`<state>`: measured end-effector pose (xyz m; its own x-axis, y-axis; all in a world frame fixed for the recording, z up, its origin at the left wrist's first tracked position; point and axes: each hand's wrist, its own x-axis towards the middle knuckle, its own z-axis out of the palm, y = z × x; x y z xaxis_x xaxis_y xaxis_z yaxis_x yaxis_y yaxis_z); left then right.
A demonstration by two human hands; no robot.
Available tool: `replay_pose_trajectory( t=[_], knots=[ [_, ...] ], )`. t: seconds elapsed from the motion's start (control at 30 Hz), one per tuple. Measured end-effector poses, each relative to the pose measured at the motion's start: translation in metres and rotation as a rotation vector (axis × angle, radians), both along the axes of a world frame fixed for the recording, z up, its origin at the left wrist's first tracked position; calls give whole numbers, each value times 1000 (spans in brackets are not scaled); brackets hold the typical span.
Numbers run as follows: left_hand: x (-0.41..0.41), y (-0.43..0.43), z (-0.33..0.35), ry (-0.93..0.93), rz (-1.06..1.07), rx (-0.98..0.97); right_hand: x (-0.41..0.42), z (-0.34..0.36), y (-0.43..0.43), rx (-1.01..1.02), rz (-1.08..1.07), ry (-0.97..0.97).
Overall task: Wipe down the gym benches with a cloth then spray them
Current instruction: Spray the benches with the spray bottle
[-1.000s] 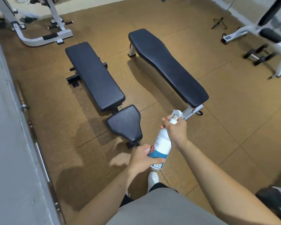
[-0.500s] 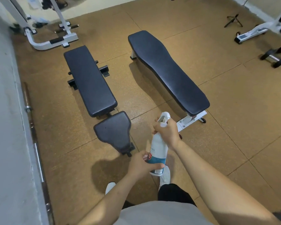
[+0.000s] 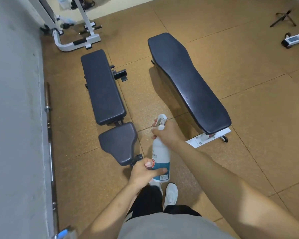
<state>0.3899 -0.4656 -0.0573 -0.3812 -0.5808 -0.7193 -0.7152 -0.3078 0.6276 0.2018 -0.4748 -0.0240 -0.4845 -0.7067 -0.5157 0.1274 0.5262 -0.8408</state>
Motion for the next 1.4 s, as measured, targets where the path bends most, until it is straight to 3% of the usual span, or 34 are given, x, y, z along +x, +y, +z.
replay_pose_trajectory(
  t=[0.43, 0.9, 1.1, 1.4],
  knots=[
    [-60, -78, -35, 116, 209, 197, -46, -20, -125, 47, 229, 29],
    [-92, -148, -46, 155, 449, 235, -72, -46, -220, 153, 253, 60],
    [-114, -176, -42, 153, 647, 203, -95, -39, -269, 94, 250, -54],
    [-179, -215, -27, 187, 717, 202, -148, -41, -330, 74, 263, -167]
  ],
)
